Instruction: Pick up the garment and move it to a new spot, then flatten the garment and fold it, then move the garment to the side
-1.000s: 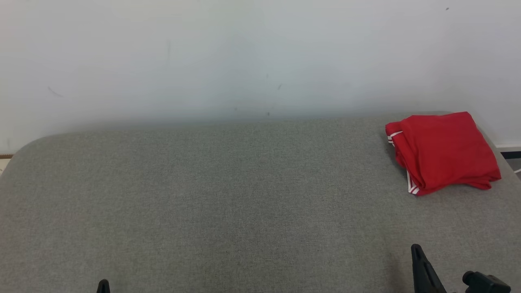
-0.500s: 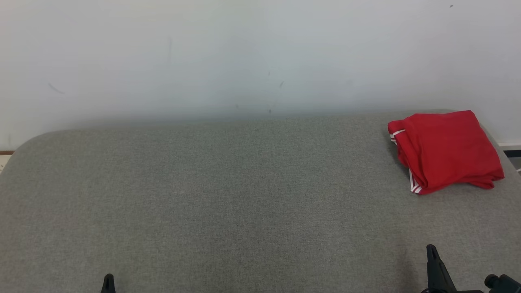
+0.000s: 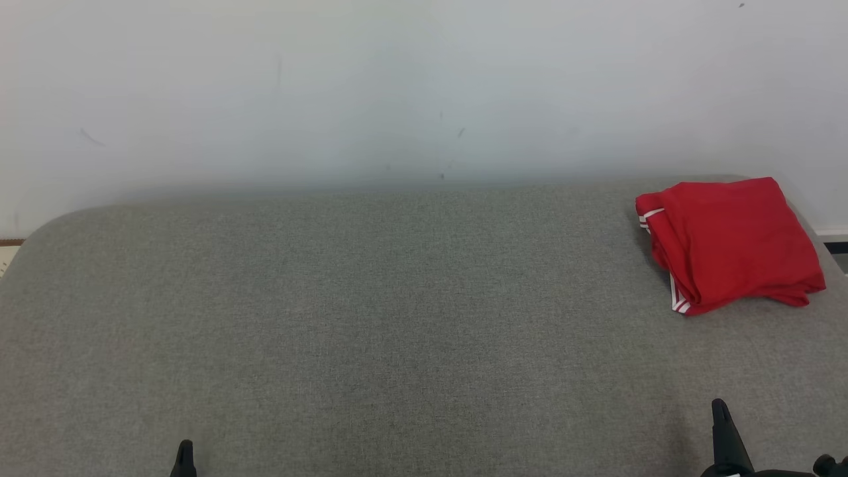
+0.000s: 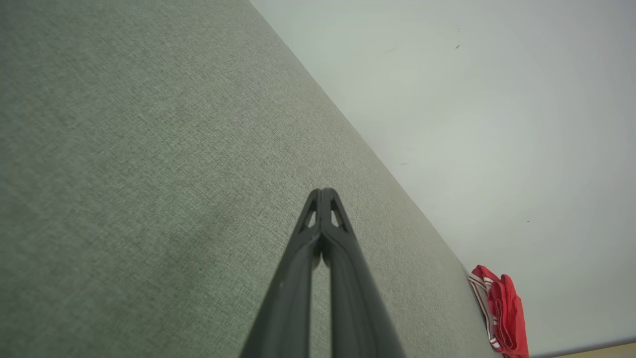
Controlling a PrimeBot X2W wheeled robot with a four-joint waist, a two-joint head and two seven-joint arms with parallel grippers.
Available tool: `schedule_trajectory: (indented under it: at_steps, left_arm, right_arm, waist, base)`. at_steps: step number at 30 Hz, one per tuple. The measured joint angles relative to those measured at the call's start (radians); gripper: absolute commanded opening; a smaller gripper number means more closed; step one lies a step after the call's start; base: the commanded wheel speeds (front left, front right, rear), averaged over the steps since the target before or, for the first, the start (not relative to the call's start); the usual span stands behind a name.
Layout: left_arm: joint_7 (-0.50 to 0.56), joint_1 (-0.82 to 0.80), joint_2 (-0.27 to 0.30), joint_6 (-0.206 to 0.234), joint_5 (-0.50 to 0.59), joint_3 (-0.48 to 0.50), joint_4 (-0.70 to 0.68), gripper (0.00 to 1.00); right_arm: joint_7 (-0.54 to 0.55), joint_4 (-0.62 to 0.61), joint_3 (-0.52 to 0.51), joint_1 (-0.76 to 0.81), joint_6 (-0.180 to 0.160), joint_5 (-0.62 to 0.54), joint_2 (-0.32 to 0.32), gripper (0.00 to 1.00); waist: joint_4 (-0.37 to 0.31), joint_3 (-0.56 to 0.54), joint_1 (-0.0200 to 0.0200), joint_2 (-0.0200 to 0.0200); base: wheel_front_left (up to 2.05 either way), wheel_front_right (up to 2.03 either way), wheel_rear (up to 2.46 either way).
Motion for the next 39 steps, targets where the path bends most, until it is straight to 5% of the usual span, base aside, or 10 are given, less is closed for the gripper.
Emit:
schedule_trajectory:
  at_steps: [39]
  left_arm:
    - [0.1, -0.081, 0.002, -0.063, -0.428, -0.024, 0.071, 0.0]
  right_arm:
    - [0.111, -0.007, -0.121, -0.021, 0.0, 0.412, 0.026, 0.0]
  waist:
    - [0.015, 0.026, 0.0, 0.0]
  base:
    - [0.0, 0.0, 0.0]
